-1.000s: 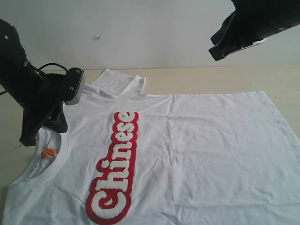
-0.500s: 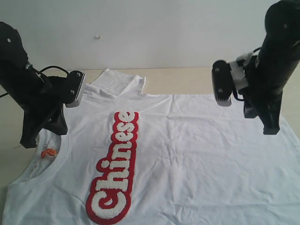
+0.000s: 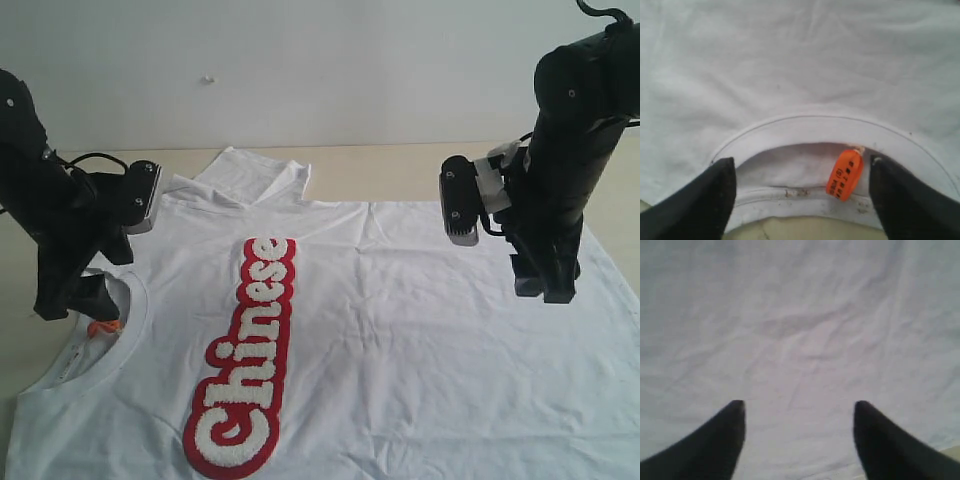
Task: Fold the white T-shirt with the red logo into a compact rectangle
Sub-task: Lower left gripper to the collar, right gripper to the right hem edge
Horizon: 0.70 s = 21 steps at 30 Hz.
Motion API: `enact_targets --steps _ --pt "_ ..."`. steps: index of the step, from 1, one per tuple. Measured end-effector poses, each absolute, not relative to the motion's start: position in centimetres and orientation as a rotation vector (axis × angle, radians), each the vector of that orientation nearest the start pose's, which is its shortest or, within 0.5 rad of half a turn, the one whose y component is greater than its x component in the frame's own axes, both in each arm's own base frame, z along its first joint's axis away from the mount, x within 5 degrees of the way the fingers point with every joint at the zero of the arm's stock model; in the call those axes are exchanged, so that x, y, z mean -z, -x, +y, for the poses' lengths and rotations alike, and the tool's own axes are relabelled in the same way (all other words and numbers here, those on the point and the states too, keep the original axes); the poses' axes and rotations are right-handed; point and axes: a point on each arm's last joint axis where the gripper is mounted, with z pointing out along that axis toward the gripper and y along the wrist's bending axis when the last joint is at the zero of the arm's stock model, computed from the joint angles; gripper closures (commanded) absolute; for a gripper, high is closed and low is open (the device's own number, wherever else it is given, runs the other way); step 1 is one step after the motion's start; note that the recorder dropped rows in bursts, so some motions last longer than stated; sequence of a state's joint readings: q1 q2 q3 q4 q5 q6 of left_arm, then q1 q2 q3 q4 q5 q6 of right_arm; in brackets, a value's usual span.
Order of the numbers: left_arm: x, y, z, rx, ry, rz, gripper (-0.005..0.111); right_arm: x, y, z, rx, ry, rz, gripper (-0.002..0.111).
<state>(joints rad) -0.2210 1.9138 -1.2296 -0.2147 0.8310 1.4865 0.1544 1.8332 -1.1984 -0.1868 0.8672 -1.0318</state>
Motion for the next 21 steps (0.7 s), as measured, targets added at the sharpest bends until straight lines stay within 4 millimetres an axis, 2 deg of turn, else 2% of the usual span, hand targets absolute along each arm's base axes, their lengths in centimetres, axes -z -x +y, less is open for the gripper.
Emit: enact_targets --steps 1,2,4,8,11,14,17,21 --pt "-16.5 -35.3 -9.5 -0.099 2.371 -2.383 0.018 -18.5 -34.8 4.1 0.31 1.842 2.433 0.008" --pt "-16.4 -35.3 -9.6 -0.113 2.364 -2.394 0.016 -18.5 -34.8 4.1 0.3 1.841 2.442 0.006" --pt "-16.2 -35.0 -9.6 -0.143 2.348 -2.404 0.015 -18.4 -34.4 4.4 0.226 1.813 2.478 0.007" --pt "-15.0 -33.9 -9.4 -0.192 2.307 -2.371 0.015 -18.4 -34.8 4.9 0.193 1.808 2.411 0.007" --pt "-15.6 -33.8 -9.4 -0.173 2.321 -2.392 0.015 -19.1 -35.2 5.0 0.236 1.761 2.346 0.007" --pt "-16.5 -33.8 -9.3 -0.151 2.34 -2.406 0.015 -19.3 -35.1 5.0 0.241 1.744 2.365 0.007" --pt "-16.5 -33.5 -9.1 -0.144 2.344 -2.363 0.015 -19.2 -34.3 3.9 0.212 1.923 2.371 0.007" --pt "-16.4 -33.5 -8.9 -0.119 2.354 -2.328 0.015 -19.0 -34.1 1.9 0.188 1.981 2.395 0.007"
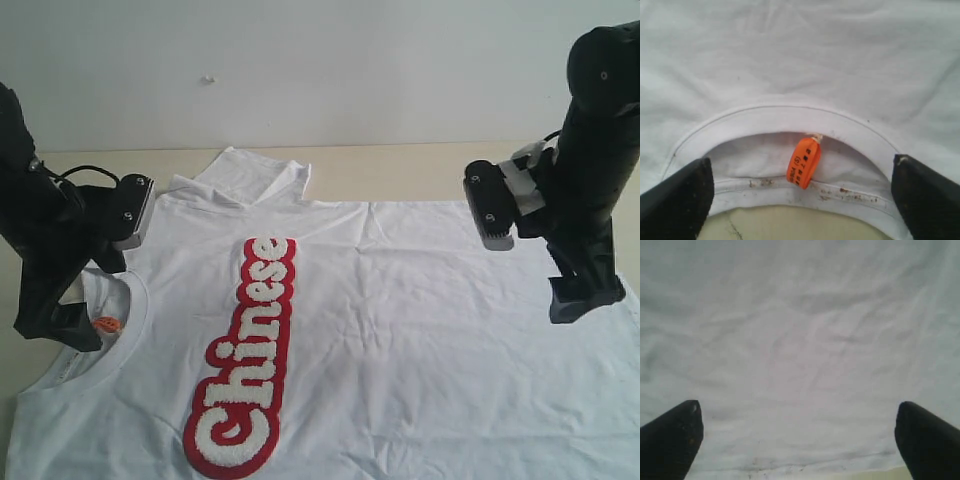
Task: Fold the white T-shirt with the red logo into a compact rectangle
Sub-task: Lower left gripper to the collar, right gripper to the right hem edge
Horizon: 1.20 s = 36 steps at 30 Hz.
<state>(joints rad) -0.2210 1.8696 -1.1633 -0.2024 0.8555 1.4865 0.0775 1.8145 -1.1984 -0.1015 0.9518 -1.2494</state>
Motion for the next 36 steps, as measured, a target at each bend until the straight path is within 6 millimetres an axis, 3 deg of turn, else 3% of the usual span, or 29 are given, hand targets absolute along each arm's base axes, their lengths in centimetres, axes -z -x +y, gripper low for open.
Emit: enact_targets --steps 5,10,17,24,30,36 --pt "-16.4 -33.5 -8.9 -0.114 2.375 -2.306 0.015 -18.2 -33.9 -1.0 0.114 1.906 2.52 0.007" --pt "-16.2 -33.6 -8.9 -0.11 2.383 -2.299 0.015 -17.9 -33.7 -2.6 0.028 1.837 2.562 0.007" --pt "-15.0 -33.8 -9.0 -0.13 2.374 -2.276 0.015 -15.4 -32.2 -2.9 -0.011 2.061 2.405 0.007" --pt "-14.9 -33.8 -8.9 -0.125 2.385 -2.261 0.015 -12.3 -32.4 -4.5 0.028 2.055 2.415 0.007" --pt "-14.9 -33.9 -9.0 -0.117 2.396 -2.257 0.015 -12.0 -31.9 -8.1 0.043 1.934 2.504 0.007" --pt "-14.9 -33.9 -8.9 -0.113 2.399 -2.255 0.015 -12.0 -31.9 -9.0 0.024 1.858 2.495 0.007"
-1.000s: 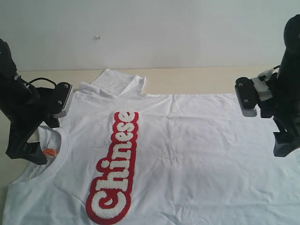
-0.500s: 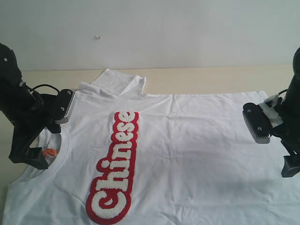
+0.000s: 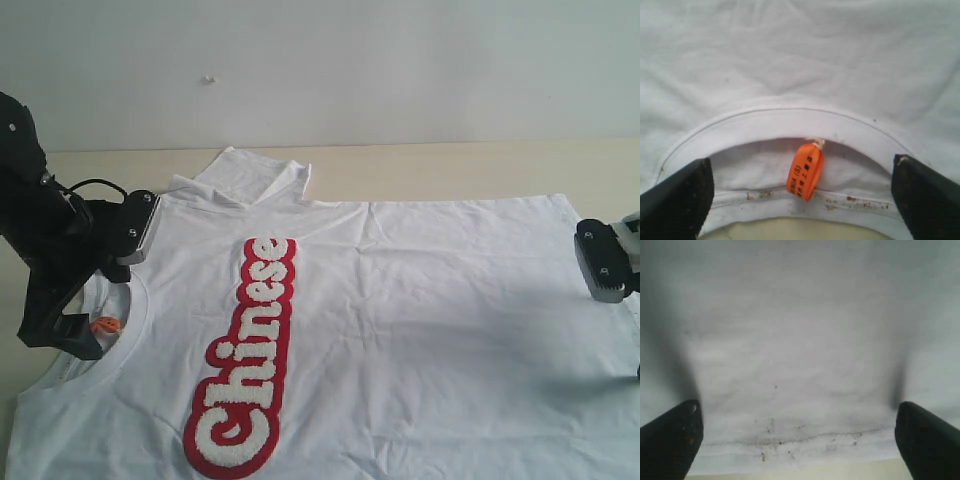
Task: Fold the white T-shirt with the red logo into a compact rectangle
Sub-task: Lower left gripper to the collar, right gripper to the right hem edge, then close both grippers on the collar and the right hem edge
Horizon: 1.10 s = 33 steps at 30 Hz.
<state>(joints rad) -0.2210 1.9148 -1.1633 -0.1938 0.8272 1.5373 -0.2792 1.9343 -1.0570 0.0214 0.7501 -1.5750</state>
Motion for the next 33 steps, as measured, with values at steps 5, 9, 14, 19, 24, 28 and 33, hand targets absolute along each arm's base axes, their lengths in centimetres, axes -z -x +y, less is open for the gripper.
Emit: enact_targets --steps 5,9,14,19,24,28,33 --pt "-14.9 -33.9 -8.9 -0.113 2.402 -2.252 0.015 -12.0 -32.1 -8.6 -0.01 1.811 2.47 0.007" --pt "-14.9 -33.9 -8.9 -0.113 2.402 -2.252 0.015 -11.8 -32.2 -8.4 -0.031 1.832 2.44 0.007" --pt "-14.9 -33.9 -8.9 -0.113 2.402 -2.252 0.015 -10.9 -32.2 -8.5 -0.073 1.874 2.452 0.007" --pt "-14.1 -34.0 -8.9 -0.128 2.388 -2.241 0.015 -10.4 -32.6 -8.6 -0.136 1.873 2.473 0.022" --pt "-13.2 -34.0 -9.0 -0.148 2.371 -2.229 0.015 -10.4 -33.8 -8.9 -0.152 1.837 2.5 0.065" --pt "-13.0 -34.1 -9.0 -0.147 2.37 -2.23 0.015 -10.5 -34.2 -8.9 -0.153 1.828 2.499 0.082" --pt "-13.0 -34.2 -9.0 -0.134 2.376 -2.238 0.015 -10.5 -34.2 -8.9 -0.159 1.799 2.519 0.101"
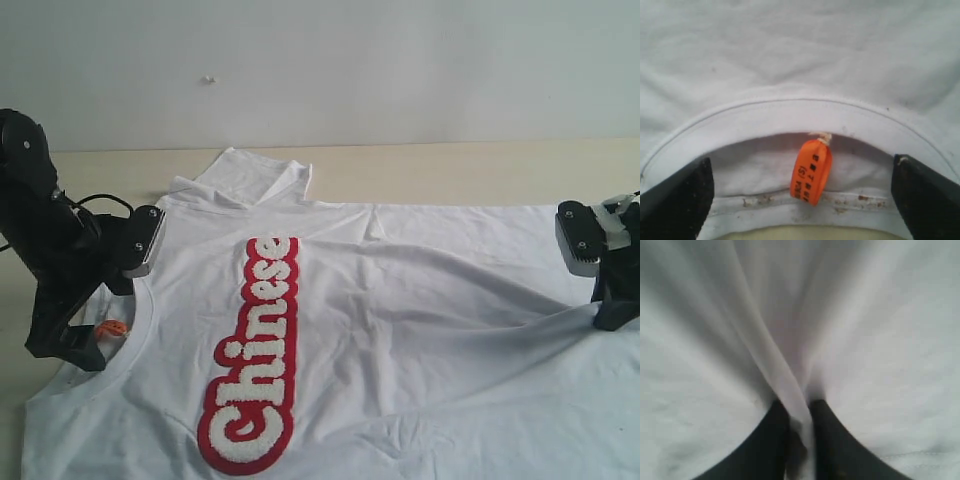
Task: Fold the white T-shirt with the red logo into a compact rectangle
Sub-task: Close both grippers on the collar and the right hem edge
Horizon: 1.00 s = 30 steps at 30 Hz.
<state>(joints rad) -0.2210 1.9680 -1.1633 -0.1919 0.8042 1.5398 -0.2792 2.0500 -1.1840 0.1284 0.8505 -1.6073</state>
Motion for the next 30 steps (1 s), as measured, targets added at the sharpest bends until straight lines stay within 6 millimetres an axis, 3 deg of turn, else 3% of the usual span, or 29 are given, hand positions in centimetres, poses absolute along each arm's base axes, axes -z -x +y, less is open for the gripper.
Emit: enact_targets --steps 3,12,23,25,27,30 --pt "-13.0 -34.2 -9.0 -0.134 2.376 -2.242 0.015 -10.5 -34.2 -8.9 -0.16 1.786 2.528 0.108" --pt "-12.9 -34.0 -9.4 -0.226 2.331 -2.293 0.015 -10.5 -34.2 -8.9 -0.159 1.762 2.549 0.108" --pt "-11.0 -34.3 -8.8 -0.158 2.349 -2.188 0.015 -10.5 -34.2 -8.9 -0.159 1.757 2.553 0.108" --pt "-11.0 -34.3 -8.9 -0.156 2.348 -2.191 0.02 -10.5 -34.2 -8.9 -0.159 1.754 2.555 0.108" --pt "-10.9 -34.4 -8.9 -0.157 2.347 -2.186 0.035 -10.5 -34.2 -8.9 -0.159 1.752 2.557 0.108" --pt "-10.6 -34.5 -8.8 -0.151 2.325 -2.193 0.082 -10.5 -34.2 -8.9 -0.159 1.749 2.558 0.108"
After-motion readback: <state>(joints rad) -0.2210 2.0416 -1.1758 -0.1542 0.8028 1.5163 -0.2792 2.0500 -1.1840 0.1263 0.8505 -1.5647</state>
